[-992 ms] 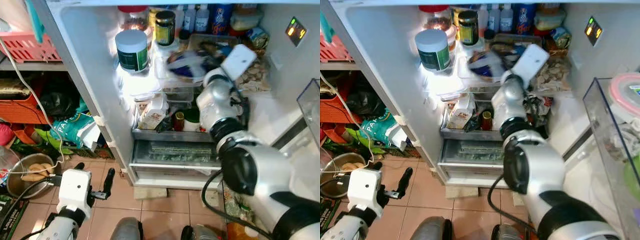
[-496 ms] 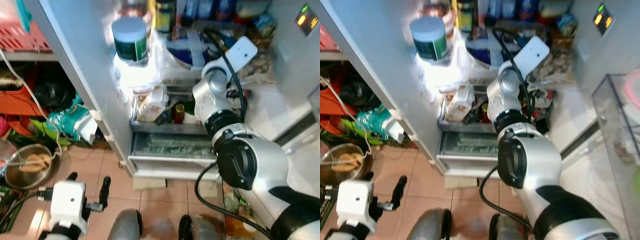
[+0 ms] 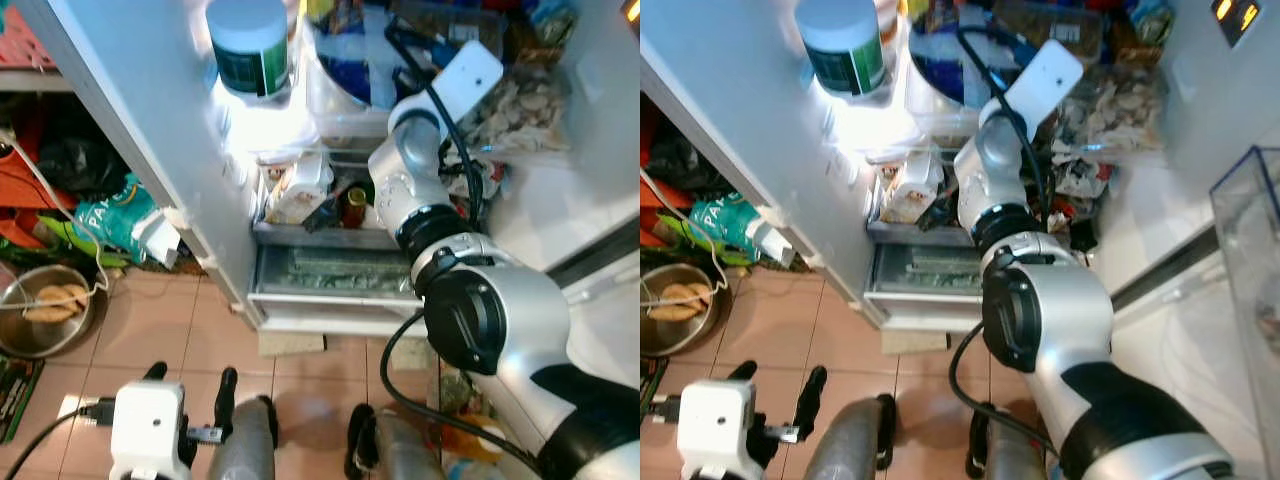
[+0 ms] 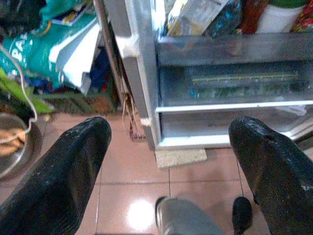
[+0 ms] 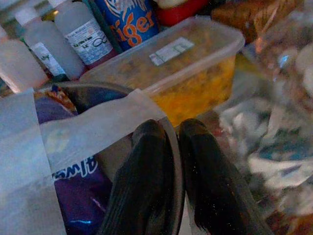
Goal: Restocking fridge
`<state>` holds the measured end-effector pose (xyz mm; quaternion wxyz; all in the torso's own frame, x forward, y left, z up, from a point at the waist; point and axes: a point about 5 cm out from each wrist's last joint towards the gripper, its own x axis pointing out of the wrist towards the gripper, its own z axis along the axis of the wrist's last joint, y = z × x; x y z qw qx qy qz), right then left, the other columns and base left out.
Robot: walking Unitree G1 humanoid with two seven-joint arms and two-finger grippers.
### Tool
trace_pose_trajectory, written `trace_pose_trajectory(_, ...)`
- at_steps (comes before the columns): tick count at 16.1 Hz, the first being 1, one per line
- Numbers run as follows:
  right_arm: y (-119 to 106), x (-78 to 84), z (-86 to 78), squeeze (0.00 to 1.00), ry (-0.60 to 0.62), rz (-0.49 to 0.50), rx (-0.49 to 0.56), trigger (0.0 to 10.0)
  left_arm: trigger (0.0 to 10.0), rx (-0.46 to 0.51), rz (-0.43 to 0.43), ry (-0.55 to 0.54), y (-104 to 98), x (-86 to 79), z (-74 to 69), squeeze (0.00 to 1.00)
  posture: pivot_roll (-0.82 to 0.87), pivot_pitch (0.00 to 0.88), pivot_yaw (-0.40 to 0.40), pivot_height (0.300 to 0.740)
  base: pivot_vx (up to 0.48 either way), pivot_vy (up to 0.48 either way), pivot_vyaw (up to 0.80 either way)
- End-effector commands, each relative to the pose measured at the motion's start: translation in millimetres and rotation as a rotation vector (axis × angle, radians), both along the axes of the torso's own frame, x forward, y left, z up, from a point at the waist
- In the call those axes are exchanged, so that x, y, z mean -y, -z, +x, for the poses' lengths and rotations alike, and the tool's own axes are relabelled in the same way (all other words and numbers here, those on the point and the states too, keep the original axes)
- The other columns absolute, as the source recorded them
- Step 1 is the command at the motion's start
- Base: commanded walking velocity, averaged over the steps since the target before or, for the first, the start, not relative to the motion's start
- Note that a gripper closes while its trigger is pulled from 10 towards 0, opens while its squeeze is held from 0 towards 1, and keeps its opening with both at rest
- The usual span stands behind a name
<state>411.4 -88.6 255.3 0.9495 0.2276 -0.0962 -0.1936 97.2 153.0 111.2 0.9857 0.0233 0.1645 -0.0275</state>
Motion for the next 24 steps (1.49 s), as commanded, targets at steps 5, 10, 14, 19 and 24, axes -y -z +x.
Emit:
trace_pose_trajectory(5,22,30.6,-2.4,0.0,0.222,-0.165,-0.166,10.0,10.0,-0.028,0.015,-0.034,1,0.1,-6.2,0.0,0.45,0.308,-0.006,0.74,0.0,0.0,0.0)
trace_pose_trajectory(10,30,38.9,-3.5,1.0,0.249,-0.137,-0.205,10.0,10.0,-0.034,0.024,-0.051,3,-1.6,-6.4,0.0,0.44,0.302,-0.004,0.74,0.0,0.0,0.0)
trace_pose_trajectory(14,33,33.2,-4.4,1.0,0.24,-0.145,-0.213,10.0,10.0,-0.031,0.029,-0.058,3,-2.4,-3.9,0.0,0.45,0.297,-0.004,0.74,0.0,0.0,0.0)
trace_pose_trajectory(19,34,33.1,-4.4,1.0,0.232,-0.132,-0.21,10.0,10.0,-0.028,0.036,-0.065,4,-4.8,-1.8,0.0,0.44,0.291,-0.001,0.74,0.0,0.0,0.0)
trace_pose_trajectory(24,31,31.4,-3.3,1.0,0.175,-0.133,-0.16,10.0,10.0,-0.021,0.047,-0.065,5,-7.0,2.1,0.0,0.44,0.283,0.003,0.74,0.0,0.0,0.0)
